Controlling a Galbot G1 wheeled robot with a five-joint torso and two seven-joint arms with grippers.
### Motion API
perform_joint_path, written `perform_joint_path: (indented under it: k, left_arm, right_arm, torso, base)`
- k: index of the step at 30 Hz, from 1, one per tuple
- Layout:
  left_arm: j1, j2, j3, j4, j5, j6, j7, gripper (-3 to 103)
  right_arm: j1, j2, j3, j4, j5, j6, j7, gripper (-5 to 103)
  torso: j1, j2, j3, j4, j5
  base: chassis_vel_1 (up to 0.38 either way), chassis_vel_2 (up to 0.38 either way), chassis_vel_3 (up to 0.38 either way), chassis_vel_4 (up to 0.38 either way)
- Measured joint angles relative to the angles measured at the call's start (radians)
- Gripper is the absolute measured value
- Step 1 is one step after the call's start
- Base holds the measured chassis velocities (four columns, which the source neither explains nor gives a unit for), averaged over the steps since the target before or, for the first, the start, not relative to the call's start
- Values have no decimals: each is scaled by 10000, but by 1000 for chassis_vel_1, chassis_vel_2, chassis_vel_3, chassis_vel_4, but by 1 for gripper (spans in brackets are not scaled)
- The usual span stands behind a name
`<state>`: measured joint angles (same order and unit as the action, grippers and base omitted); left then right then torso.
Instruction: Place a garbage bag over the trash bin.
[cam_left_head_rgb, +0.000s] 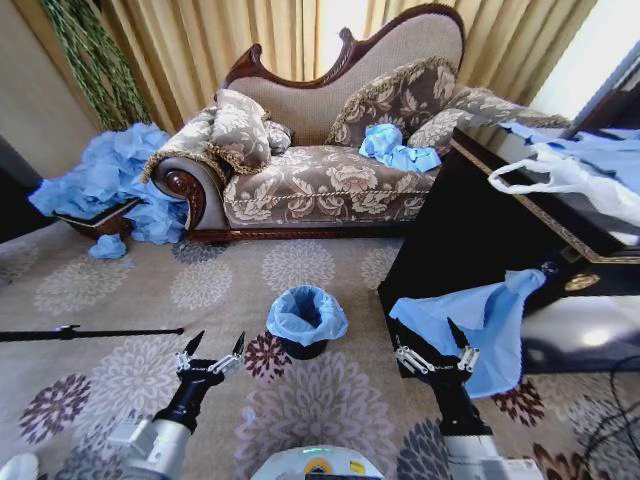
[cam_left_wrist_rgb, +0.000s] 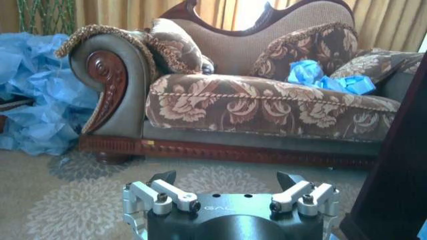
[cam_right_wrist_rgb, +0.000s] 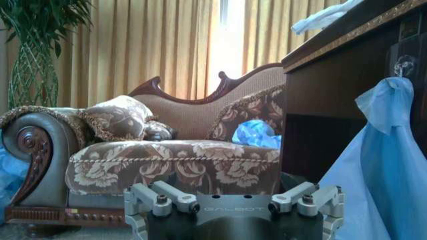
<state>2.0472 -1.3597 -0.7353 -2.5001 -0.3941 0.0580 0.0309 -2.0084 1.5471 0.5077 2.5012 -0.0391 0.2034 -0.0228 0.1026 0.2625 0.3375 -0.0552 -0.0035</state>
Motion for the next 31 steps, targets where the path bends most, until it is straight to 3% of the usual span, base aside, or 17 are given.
perform_joint_path:
  k: [31]
  left_arm:
    - [7, -3, -3, 0, 10, -1, 1, 100]
  right_arm:
    - [1, -2, 0, -12, -2, -5, 13, 100]
  torso:
    - [0, 0, 0, 0, 0]
  base:
    - [0, 0, 0, 0]
